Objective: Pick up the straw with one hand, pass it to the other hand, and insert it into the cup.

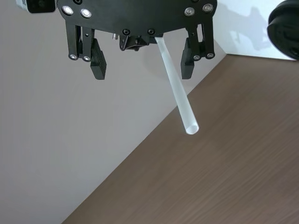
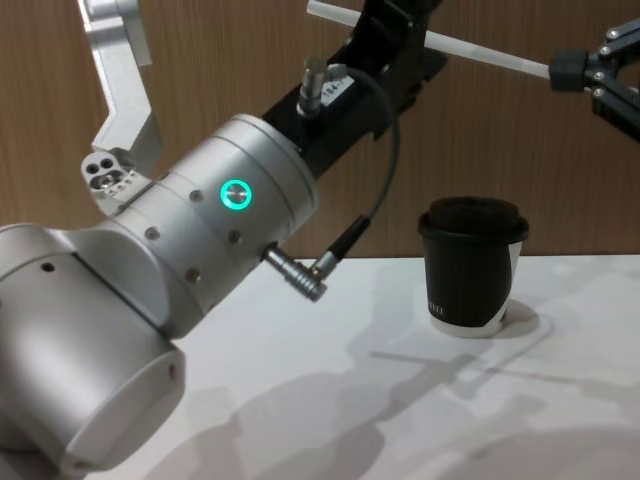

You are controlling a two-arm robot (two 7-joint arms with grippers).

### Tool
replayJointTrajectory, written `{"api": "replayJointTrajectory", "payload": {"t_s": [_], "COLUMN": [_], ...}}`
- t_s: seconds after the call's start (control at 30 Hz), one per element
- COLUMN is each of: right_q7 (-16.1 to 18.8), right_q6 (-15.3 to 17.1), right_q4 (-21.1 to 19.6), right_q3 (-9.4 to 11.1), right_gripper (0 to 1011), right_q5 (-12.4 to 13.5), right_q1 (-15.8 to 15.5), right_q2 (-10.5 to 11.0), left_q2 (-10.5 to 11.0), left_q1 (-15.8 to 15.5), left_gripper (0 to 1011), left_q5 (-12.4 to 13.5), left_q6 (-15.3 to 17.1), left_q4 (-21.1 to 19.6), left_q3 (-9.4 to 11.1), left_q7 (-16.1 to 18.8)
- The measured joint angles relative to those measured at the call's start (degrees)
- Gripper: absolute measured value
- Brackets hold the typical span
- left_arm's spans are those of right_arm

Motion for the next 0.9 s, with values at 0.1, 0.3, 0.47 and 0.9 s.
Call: {"api": "replayJointTrajectory", "payload": {"t_s": [0.1, 0.3, 0.47, 0.9], "right_q7": [0.0, 0.0, 0.0, 0.0], "right_q6": [0.0, 0.0, 0.0, 0.0], "right_q4": [0.0, 0.0, 0.0, 0.0], "right_q3": [0.0, 0.0, 0.0, 0.0], "right_gripper": [0, 0, 0, 0], "right_q5": [0.0, 0.0, 0.0, 0.0], "right_q1": [0.0, 0.0, 0.0, 0.0], "right_q2": [0.0, 0.0, 0.0, 0.0], "left_q2": [-0.3, -0.8, -1.0, -1.4], "left_q1": [-0.4, -1.0, -1.3, -1.7], "left_gripper": [1003, 1003, 945, 589], "left_q5": [-0.3, -0.8, -1.0, -1.3], "left_q6": [-0.2, -0.6, -0.7, -0.9], "left_q4": [0.4, 1.1, 1.4, 1.8], "left_q3": [0.2, 0.6, 0.7, 1.0], "left_q7": [-0.3, -0.7, -1.0, -1.2]}}
